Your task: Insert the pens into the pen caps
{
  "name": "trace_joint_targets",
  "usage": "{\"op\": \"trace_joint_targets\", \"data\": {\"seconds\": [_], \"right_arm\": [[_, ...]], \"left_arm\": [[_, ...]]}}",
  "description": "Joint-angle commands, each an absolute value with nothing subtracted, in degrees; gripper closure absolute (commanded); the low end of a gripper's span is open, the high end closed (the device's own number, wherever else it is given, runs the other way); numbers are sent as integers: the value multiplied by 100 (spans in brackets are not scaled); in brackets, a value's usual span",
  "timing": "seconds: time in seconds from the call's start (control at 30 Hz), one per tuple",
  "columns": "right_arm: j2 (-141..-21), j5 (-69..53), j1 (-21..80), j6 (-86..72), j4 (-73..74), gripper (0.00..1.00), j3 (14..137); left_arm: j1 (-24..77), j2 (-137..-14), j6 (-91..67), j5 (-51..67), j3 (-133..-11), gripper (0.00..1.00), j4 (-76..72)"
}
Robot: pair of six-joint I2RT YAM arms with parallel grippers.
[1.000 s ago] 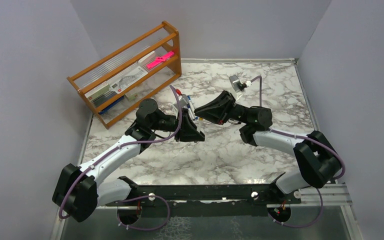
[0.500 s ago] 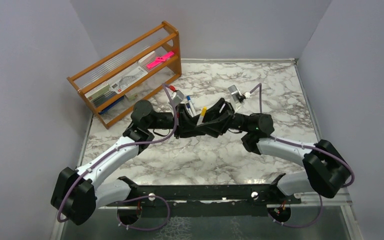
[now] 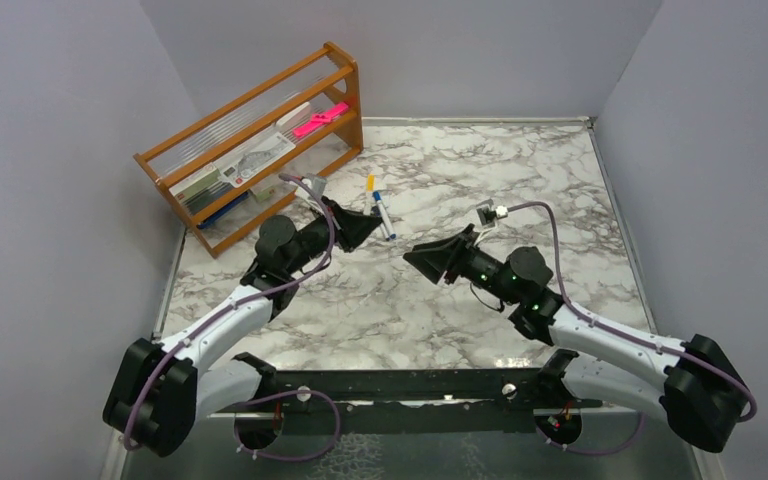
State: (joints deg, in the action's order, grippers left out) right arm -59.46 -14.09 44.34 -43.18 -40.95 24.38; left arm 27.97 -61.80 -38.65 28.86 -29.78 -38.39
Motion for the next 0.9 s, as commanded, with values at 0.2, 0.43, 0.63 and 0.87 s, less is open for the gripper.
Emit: {"op": "trace_joint_targets", "data": {"seconds": [0.2, 0.43, 0.63, 0.87], "right_arm": [[-5754, 440, 4498, -4144, -1509, 53, 2408], [-6294, -27, 4499, -4175, -1577, 55, 2554], [-6496, -103, 4498, -4141, -1643, 57, 2572], [-6405, -51, 4492, -4073, -1524, 58, 2548]], "left_arm": [[2674, -6846, -4259, 279, -3197, 100, -3418], [2685, -7693, -5057, -673, -3252, 100, -2934], [2965, -8621, -5248, -1231, -3797, 100, -2356], [3119, -9503, -5411, -1245, -4361, 94, -2076]]}}
